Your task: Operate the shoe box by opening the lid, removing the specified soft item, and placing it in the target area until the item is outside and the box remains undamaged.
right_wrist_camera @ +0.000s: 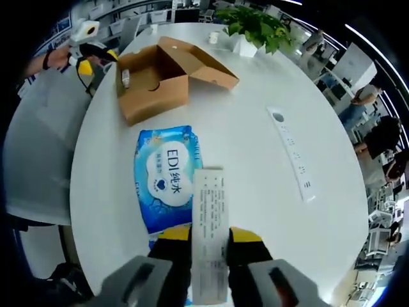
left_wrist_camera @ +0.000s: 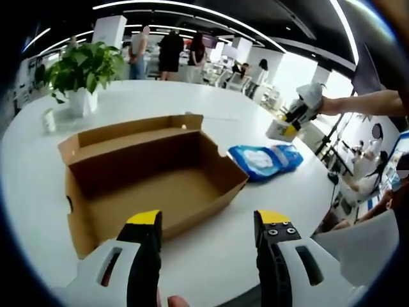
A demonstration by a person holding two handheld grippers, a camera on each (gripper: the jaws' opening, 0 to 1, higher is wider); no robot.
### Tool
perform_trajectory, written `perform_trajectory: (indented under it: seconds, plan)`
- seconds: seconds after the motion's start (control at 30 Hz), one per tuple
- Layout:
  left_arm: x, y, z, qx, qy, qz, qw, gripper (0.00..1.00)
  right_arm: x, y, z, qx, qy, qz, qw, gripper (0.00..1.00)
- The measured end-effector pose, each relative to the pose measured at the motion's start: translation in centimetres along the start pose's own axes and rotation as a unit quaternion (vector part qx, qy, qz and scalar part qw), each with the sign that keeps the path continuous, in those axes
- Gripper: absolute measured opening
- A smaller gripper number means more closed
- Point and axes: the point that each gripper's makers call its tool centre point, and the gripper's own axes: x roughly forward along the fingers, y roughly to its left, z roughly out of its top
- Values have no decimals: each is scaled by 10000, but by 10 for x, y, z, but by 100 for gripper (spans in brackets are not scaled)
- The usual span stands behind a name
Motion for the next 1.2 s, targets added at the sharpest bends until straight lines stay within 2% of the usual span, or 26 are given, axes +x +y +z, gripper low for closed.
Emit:
perform_trajectory:
  seconds: [0.3,0.53,1.2]
  plan:
    - [-4,14,5,-82,-34,146,9999,60,4,-13,-7,-27,32,-31,10000,17]
    - [-5,13,1,-82,6,159,9998,60,13,-22,-13,-20,51,-20,10000,17]
    - [-11,22,-10,-137,88,259,9995,60,44,-28,-30,-93,160,86,9998,17]
